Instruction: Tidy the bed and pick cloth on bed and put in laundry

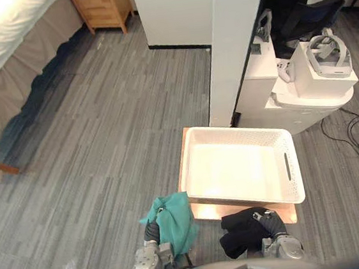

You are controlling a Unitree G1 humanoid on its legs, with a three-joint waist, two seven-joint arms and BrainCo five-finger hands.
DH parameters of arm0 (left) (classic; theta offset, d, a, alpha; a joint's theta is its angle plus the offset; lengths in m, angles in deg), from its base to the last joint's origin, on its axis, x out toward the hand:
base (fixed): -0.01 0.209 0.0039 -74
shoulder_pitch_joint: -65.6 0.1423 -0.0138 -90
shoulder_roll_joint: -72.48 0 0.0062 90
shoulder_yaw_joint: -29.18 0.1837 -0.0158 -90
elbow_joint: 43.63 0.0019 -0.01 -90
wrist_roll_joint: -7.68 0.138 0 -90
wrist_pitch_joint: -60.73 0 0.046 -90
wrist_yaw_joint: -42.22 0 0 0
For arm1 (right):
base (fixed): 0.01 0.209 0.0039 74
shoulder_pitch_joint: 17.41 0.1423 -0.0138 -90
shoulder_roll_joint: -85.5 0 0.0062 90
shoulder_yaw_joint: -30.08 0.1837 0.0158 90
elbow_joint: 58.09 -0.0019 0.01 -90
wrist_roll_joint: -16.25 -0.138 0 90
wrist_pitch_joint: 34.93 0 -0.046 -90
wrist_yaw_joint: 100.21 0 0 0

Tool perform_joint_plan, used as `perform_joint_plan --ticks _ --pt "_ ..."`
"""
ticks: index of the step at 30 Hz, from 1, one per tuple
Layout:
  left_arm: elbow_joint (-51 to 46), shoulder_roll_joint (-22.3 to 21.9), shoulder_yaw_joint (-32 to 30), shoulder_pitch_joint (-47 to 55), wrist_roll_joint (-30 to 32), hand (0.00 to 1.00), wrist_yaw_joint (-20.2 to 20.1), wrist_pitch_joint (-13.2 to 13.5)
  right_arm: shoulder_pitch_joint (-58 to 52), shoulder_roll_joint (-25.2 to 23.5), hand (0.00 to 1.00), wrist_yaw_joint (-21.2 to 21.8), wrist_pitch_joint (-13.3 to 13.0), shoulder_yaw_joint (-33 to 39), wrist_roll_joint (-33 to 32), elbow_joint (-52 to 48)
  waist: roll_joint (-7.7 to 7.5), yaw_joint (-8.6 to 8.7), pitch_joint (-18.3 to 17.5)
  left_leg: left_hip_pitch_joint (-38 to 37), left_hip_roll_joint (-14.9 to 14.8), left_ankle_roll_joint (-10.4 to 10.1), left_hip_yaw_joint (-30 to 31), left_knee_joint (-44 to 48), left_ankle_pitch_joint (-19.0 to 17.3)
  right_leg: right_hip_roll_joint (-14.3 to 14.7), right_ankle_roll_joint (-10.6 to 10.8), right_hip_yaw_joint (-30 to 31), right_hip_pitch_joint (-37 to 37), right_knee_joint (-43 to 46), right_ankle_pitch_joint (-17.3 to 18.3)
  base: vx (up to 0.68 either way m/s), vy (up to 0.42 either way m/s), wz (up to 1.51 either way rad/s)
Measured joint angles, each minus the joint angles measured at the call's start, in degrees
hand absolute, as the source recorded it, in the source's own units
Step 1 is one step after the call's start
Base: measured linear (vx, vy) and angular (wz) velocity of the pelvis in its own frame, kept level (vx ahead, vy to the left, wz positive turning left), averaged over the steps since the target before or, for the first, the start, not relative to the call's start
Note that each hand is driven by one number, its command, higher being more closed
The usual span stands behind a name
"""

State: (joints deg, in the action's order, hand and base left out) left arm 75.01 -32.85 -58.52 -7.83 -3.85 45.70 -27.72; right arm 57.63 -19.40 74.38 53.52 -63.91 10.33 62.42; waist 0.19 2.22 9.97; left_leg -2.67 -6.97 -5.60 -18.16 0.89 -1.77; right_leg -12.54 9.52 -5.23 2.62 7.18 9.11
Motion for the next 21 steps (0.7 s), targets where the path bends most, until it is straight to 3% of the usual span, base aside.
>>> perform_joint_plan --ticks 5,9,13,15,21 --pt "3.9 1.1 1.6 -1.4 1.5 1.00 0.1 0.0 1.8 -0.5 1.00 -0.1 0.0 -1.4 -0.1 1.3 -0.67 0.35 -0.3 -1.3 -1.6 -0.4 -2.9 -2.9 1.7 1.9 -1.3 0.2 -4.2 4.1 -1.3 -0.04 -0.014 -0.36" --pt "3.9 2.5 1.3 -1.7 1.5 1.00 0.7 0.0 2.1 -0.5 1.00 -0.2 -0.1 -2.0 -0.2 1.3 -1.50 0.31 -0.8 -1.4 -1.8 -0.5 -4.8 -2.9 2.2 2.2 -1.7 -0.9 -4.2 0.8 -2.9 -0.07 -0.026 -0.30" --pt "3.6 2.1 -0.6 -1.5 1.3 1.00 0.7 0.1 3.7 0.1 1.00 -0.1 -0.1 -3.4 -0.3 1.3 -0.65 0.60 -0.9 -1.8 -3.0 -0.7 -8.0 -2.6 2.8 3.9 -1.7 0.6 -0.7 -9.7 -9.2 -0.09 -0.032 -0.34" --pt "3.5 2.1 -1.2 -0.6 0.8 1.00 0.7 0.2 4.1 0.1 1.00 0.2 -0.1 -4.5 -0.5 0.9 -0.40 0.35 -0.9 -2.5 -4.1 -1.0 -9.7 -2.2 2.8 4.9 -2.1 2.0 0.0 -11.8 -10.5 -0.08 -0.062 -0.42" --pt "0.6 0.4 -2.8 1.2 -2.7 1.00 0.7 0.4 3.3 2.2 1.00 0.7 -0.2 -5.4 -0.4 -4.5 1.88 0.78 0.5 -1.8 -8.6 -2.8 -11.1 1.7 1.0 9.0 -4.1 2.6 -0.2 -12.8 -10.7 -0.07 -0.113 -0.25"
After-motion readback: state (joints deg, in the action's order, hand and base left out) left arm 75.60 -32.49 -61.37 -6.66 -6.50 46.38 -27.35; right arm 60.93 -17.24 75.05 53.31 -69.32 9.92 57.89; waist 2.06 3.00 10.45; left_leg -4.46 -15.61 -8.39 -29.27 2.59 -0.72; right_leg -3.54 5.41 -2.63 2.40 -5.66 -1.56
